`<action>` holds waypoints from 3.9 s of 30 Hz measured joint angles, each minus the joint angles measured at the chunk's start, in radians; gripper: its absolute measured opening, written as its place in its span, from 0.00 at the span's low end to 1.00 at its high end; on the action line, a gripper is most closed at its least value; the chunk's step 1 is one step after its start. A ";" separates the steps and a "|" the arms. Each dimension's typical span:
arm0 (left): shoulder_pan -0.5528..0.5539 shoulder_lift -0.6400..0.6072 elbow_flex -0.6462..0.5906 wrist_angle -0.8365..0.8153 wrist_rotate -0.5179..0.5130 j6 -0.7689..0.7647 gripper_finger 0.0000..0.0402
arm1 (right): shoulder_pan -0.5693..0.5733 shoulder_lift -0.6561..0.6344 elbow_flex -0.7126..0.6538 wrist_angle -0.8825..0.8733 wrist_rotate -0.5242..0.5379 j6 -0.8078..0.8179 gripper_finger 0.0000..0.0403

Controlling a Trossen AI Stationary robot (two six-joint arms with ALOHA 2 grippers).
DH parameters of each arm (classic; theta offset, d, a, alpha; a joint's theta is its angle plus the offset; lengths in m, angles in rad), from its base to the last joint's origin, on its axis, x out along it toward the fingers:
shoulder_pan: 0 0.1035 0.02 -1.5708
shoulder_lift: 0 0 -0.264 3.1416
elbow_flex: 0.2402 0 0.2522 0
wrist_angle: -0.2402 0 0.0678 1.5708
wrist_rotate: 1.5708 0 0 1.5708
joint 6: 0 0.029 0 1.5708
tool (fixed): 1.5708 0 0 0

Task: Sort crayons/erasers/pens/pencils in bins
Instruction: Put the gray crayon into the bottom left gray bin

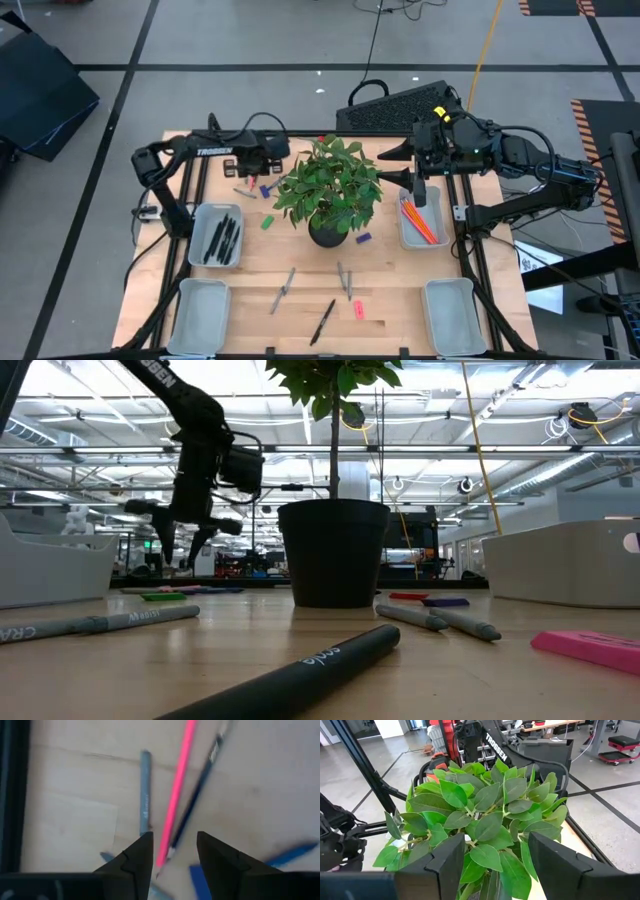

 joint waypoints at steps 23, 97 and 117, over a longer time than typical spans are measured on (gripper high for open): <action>0.060 -0.039 -0.182 0.211 -0.032 -0.080 0.39 | 0.000 0.000 0.000 0.000 0.000 0.000 0.53; -0.114 -0.850 -0.553 0.216 0.304 0.126 0.03 | 0.000 0.000 0.000 0.000 0.000 0.000 0.53; -0.970 -0.738 -0.008 -0.149 0.438 -0.243 0.04 | 0.000 0.000 0.000 0.000 0.000 0.000 0.53</action>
